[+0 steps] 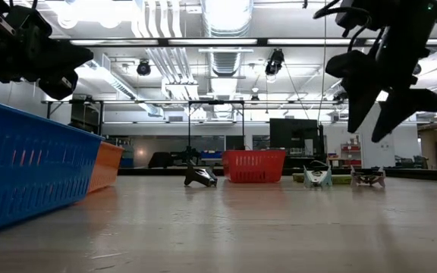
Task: Pick and place Stapler, Stapler remover, tape
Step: Put the purple staple remover into the blue bin
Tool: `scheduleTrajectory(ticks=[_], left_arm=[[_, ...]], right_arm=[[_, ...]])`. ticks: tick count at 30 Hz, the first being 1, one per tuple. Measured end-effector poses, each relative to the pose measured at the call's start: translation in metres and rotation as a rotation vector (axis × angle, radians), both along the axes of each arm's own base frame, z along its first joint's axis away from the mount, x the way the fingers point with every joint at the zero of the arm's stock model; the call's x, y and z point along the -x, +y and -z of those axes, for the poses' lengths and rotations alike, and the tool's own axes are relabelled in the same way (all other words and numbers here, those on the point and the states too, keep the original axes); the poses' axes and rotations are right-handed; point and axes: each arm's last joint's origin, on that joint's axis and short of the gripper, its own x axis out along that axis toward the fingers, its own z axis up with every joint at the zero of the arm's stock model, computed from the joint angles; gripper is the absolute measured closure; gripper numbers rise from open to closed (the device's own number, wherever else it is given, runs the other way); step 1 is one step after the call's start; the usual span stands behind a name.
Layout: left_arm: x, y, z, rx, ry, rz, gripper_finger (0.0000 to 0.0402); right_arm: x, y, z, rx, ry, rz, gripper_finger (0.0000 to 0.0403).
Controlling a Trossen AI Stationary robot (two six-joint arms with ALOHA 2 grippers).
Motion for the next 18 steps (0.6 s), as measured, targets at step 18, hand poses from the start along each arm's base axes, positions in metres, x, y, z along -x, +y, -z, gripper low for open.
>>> scheduleTrajectory(ticks=[18], left_arm=[[0.000, 0.000, 0.000, 0.000, 0.002, 0.000, 0.0378]], right_arm=[[-0.013, 0.009, 0.033, -0.123, 0.174, -0.006, 0.0240]])
